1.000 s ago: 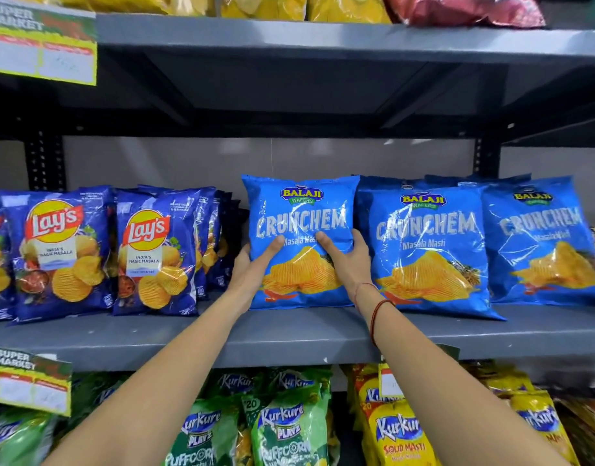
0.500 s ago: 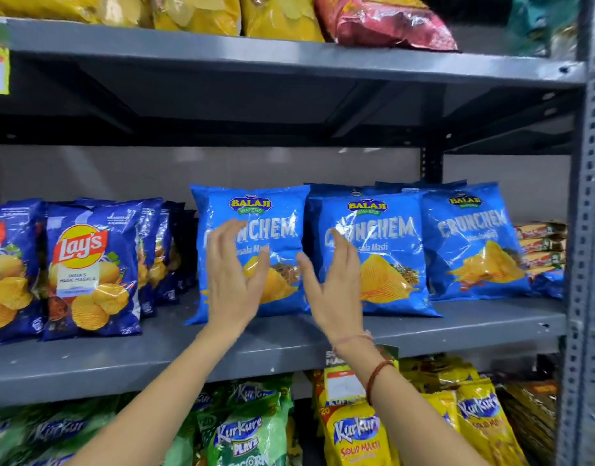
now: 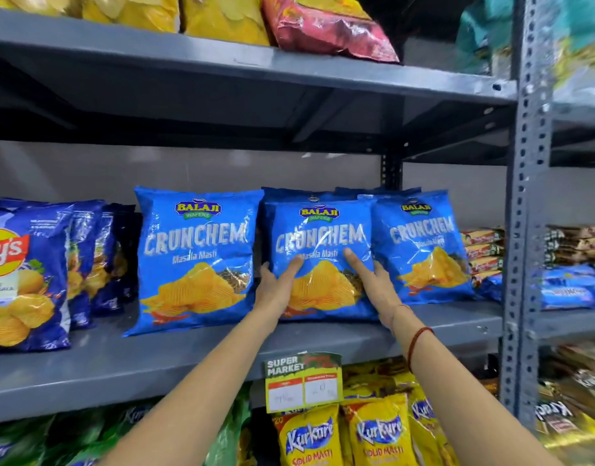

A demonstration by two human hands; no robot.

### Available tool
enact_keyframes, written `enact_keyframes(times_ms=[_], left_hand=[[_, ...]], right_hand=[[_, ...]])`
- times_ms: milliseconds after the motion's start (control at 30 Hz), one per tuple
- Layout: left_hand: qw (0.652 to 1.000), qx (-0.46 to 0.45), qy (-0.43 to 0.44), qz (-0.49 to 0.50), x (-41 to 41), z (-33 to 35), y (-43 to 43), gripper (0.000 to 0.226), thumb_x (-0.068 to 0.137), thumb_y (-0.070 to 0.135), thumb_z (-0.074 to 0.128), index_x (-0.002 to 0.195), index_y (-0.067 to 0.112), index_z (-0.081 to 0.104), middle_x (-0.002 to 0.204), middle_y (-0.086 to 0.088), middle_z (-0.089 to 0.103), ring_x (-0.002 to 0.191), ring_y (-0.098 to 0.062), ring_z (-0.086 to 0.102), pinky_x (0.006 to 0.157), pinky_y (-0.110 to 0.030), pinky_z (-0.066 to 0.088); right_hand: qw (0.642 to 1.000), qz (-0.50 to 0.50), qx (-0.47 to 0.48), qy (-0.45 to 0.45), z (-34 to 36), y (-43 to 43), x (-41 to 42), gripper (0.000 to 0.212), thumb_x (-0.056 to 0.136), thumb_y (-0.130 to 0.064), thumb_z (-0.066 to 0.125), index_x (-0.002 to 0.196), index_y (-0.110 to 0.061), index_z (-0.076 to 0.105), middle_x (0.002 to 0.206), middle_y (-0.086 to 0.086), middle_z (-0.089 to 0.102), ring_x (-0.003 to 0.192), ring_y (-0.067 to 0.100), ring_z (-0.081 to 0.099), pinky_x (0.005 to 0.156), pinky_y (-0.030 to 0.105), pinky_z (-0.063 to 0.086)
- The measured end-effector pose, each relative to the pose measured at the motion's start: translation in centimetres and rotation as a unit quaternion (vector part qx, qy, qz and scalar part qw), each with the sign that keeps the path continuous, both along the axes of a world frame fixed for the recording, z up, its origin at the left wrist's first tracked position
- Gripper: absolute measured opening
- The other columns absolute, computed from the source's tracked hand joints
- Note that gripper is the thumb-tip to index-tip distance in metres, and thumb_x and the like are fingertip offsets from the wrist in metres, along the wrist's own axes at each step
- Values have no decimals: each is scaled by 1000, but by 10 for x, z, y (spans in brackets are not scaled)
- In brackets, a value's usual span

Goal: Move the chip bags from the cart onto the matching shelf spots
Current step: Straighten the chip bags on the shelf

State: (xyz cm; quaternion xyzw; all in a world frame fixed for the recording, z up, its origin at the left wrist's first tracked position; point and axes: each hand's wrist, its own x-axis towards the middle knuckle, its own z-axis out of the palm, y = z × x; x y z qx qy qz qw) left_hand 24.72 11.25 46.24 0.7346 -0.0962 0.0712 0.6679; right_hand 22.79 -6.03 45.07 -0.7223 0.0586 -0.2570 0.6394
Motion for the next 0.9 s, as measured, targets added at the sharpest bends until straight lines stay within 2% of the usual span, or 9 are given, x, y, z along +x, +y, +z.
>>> enact_keyframes(times_ms=[67, 133, 267, 333, 433, 500, 600, 767, 900], left_hand=[[999, -27, 33, -21, 4, 2, 0, 96, 73, 57, 66, 145, 16, 18, 152, -7, 31, 134, -28, 35, 104, -40, 33], [997, -4, 61, -53, 5, 4, 2, 99, 65, 54, 74, 142, 12, 27, 143, -7, 44, 123, -25, 48, 93, -33, 39], [993, 14, 63, -94, -1, 5, 3, 59, 73, 33, 75, 119, 10, 45, 107, -2, 57, 77, -10, 53, 62, -18, 44], [995, 6, 52, -83, -3, 5, 3, 69, 71, 33, 77, 126, 7, 42, 109, -2, 54, 77, -11, 51, 67, -20, 42], [998, -17, 21, -63, -2, 1, -2, 91, 48, 41, 86, 124, 6, 50, 120, -5, 63, 92, -18, 62, 73, -27, 48], [998, -43, 1, -48, -5, -1, -6, 89, 45, 39, 88, 122, 11, 54, 119, -6, 66, 101, -21, 63, 81, -31, 52], [998, -61, -26, -23, -3, -4, -12, 99, 34, 46, 91, 120, 15, 54, 116, -4, 66, 104, -23, 63, 92, -41, 52], [998, -45, -53, -11, 5, -9, -17, 106, 26, 56, 87, 119, 17, 54, 116, -4, 66, 103, -23, 63, 91, -45, 53], [996, -31, -80, -3, 4, -10, -19, 78, 49, 32, 90, 115, 18, 52, 116, -2, 65, 105, -20, 61, 91, -41, 52]], right_hand=[[999, 25, 28, 17, 0, -4, 6, 106, 64, -74, 64, 144, -12, 34, 141, -2, 46, 133, 25, 43, 115, 46, 31], [998, 36, 43, 21, 2, -7, 9, 90, 64, -67, 71, 129, -9, 49, 128, 3, 61, 118, 24, 57, 108, 42, 41], [996, 68, 51, -15, 4, -10, 12, 56, 75, -44, 75, 117, -10, 63, 112, 8, 71, 98, 22, 67, 86, 32, 54], [995, 77, 59, -39, 3, -10, 11, 45, 79, -36, 74, 113, -7, 66, 109, 11, 72, 92, 21, 69, 76, 28, 56], [993, 79, 65, -64, 4, -14, 12, 34, 80, -33, 73, 103, -10, 69, 106, 11, 74, 97, 25, 69, 86, 37, 57], [992, 74, 59, -83, 7, -17, 12, 31, 78, -33, 75, 99, -11, 69, 102, 8, 74, 96, 22, 70, 89, 37, 56], [991, 64, 50, -110, 9, -18, 12, 23, 81, -26, 73, 98, -12, 68, 98, 5, 73, 85, 11, 69, 69, 17, 57], [991, 53, 43, -112, 5, -21, 16, 38, 82, -26, 72, 114, -8, 63, 105, 3, 70, 92, 10, 66, 65, 10, 53], [991, 35, 47, -124, 11, -19, 18, 78, 68, -51, 76, 130, -9, 54, 125, 4, 64, 114, 18, 60, 101, 33, 48]])
